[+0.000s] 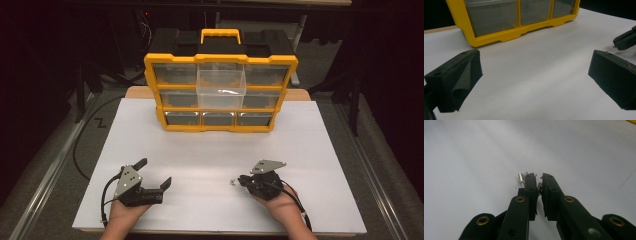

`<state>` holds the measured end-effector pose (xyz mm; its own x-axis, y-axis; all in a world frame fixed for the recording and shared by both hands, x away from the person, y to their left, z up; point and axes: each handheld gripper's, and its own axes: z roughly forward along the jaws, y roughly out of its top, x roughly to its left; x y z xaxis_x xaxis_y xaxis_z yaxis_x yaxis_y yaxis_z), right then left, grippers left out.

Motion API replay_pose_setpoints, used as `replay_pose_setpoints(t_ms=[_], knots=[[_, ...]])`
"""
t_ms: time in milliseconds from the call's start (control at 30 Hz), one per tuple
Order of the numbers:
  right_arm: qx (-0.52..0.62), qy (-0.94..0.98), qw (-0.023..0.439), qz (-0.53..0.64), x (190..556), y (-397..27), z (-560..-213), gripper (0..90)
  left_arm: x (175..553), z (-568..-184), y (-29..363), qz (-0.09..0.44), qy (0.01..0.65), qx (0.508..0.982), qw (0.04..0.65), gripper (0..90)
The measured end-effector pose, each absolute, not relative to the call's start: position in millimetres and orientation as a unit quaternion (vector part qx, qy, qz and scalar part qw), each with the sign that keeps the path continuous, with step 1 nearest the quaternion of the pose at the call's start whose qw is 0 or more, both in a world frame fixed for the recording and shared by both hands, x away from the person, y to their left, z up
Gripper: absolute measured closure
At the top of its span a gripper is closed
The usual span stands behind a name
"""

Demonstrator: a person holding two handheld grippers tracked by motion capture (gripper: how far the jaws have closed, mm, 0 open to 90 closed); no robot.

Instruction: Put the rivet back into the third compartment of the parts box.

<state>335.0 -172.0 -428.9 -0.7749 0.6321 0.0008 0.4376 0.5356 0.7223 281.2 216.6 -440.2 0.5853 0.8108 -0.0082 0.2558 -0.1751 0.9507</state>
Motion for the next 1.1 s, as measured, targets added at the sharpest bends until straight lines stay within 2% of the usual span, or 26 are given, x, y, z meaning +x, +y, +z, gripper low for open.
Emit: replay_pose_setpoints(t_ms=[300,600,1100], knots=[[0.299,0.884,0.112,0.342,342,-180,-413,84.5,282,-441,216,0.263,0.366,0.726,0.519,0.3],[0.288,0.908,0.059,0.299,353,-185,-399,84.6,282,-442,214,0.267,0.353,0.733,0.516,0.3],[0.272,0.929,0.006,0.251,366,-183,-381,84.7,280,-441,215,0.266,0.353,0.730,0.522,0.3]])
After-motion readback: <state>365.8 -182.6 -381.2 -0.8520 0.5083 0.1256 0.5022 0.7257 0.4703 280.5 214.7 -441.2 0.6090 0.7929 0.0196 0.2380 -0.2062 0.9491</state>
